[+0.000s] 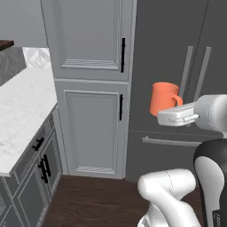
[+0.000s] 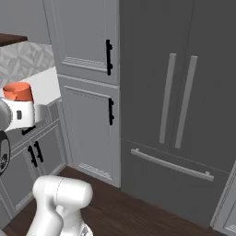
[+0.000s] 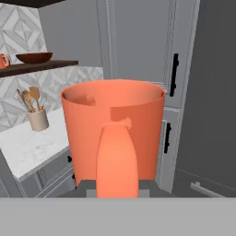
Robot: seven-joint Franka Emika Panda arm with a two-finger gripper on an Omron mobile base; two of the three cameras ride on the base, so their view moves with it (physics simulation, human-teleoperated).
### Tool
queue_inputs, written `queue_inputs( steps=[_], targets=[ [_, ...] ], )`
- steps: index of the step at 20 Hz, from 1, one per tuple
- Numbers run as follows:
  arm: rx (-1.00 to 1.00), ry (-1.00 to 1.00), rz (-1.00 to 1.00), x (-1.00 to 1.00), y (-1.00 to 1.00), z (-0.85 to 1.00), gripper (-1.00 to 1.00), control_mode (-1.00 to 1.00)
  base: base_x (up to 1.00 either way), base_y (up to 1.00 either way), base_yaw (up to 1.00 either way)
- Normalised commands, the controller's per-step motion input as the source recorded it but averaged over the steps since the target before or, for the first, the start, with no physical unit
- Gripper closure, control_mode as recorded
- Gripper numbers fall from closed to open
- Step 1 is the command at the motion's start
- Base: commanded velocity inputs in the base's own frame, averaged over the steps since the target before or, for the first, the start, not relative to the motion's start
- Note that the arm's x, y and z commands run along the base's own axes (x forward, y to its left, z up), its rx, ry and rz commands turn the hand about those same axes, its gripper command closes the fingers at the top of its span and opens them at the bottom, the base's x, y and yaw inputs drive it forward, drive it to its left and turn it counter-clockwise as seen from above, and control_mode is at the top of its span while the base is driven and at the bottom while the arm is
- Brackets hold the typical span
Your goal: Gather all objects into one cabinet and sort the glasses and bowls to opposite sides.
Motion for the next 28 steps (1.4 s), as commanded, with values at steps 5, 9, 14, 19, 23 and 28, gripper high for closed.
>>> queue_inputs(
  steps=[5, 9, 14, 19, 23, 28],
  targets=[
    [0.0, 0.0, 0.0, 0.0, 0.0, 0.0, 1.0, 1.0, 0.8, 0.18, 0.54],
    [0.0, 0.0, 0.0, 0.0, 0.0, 0.0, 1.0, 1.0, 0.23, 0.13, 0.74],
    [0.0, 0.0, 0.0, 0.0, 0.0, 0.0, 1.0, 1.0, 0.26, 0.01, 0.8],
    [0.0, 0.0, 0.0, 0.0, 0.0, 0.0, 1.0, 1.0, 0.65, -0.49, 0.75],
    [0.0, 0.0, 0.0, 0.0, 0.0, 0.0, 1.0, 1.0, 0.79, -0.92, 0.29],
    [0.0, 0.0, 0.0, 0.0, 0.0, 0.0, 1.0, 1.0, 0.85, -0.69, 0.04]
  ],
)
